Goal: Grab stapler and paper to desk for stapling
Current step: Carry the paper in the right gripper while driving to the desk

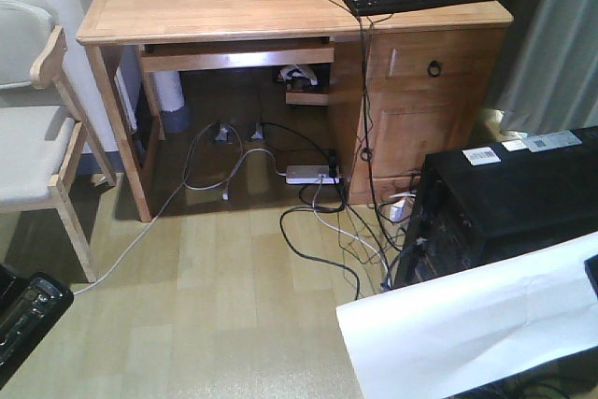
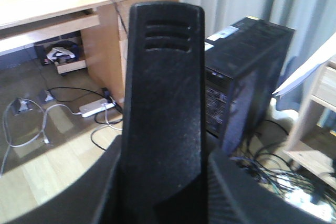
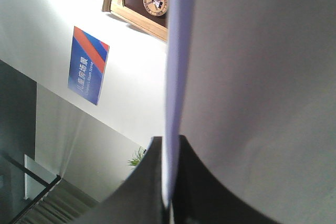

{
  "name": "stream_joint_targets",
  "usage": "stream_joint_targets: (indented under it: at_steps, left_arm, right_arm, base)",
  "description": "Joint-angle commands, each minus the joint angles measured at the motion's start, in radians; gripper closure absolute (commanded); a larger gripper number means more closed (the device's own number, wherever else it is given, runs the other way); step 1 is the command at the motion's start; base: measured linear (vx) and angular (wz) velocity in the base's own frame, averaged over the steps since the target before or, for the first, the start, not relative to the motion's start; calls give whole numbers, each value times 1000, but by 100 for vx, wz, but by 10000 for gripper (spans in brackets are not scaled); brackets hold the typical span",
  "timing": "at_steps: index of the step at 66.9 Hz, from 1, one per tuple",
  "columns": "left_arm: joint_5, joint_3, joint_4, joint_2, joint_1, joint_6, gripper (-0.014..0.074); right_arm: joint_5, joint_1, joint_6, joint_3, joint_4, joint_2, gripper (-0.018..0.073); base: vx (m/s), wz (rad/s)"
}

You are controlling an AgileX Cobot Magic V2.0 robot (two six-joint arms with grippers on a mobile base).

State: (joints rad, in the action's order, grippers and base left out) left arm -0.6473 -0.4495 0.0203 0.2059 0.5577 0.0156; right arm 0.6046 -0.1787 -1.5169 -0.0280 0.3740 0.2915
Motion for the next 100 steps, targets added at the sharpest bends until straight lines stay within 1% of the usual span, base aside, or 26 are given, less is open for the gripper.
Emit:
stream_joint_targets:
  at_steps: [1, 100]
  left_arm:
    - [116, -31, 4, 7, 3, 6, 603]
    - [116, -31, 4, 7, 3, 6, 603]
  right_arm:
    - [62, -1, 12, -3, -9, 7, 564]
    - [61, -1, 12, -3, -9, 7, 564]
  base:
    - [23, 9]
    - [19, 6]
